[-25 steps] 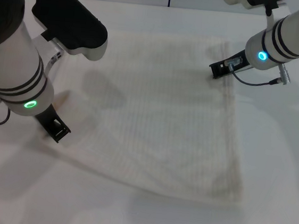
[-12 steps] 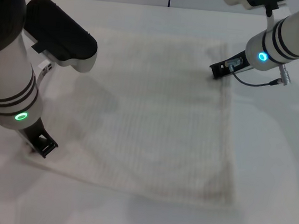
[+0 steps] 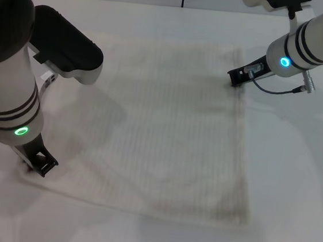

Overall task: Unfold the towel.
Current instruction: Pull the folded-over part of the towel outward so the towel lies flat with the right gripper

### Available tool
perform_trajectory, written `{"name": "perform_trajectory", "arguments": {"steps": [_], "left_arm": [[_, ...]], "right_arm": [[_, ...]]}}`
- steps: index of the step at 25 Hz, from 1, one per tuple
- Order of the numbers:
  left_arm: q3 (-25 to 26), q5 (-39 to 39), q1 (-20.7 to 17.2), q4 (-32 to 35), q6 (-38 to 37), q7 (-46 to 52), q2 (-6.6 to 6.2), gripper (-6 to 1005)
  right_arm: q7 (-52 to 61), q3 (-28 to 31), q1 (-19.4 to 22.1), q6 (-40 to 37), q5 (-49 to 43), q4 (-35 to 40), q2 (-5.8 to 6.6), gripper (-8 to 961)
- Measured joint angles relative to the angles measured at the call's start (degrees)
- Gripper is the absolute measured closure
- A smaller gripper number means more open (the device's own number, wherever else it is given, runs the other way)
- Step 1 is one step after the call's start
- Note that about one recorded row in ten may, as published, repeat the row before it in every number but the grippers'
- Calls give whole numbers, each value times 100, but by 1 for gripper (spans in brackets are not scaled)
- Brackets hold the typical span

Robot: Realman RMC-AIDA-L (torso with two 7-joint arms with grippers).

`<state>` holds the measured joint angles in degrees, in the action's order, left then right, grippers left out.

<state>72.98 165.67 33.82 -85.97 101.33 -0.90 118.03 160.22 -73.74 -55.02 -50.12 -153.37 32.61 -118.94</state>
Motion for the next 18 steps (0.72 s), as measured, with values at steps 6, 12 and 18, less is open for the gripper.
{"name": "perform_trajectory", "arguments": {"steps": [6, 12, 18], "left_arm": [[-316, 9, 18, 17, -126, 37, 0, 819], [-513, 11, 148, 40, -121, 113, -32, 806], [-466, 14, 263, -402, -71, 228, -184, 618]], "right_arm": [[-13, 0, -1, -22, 0, 0, 10, 953], [-22, 0, -16, -38, 0, 25, 11, 953], [-52, 0, -24, -42, 0, 11, 11, 954]]}}
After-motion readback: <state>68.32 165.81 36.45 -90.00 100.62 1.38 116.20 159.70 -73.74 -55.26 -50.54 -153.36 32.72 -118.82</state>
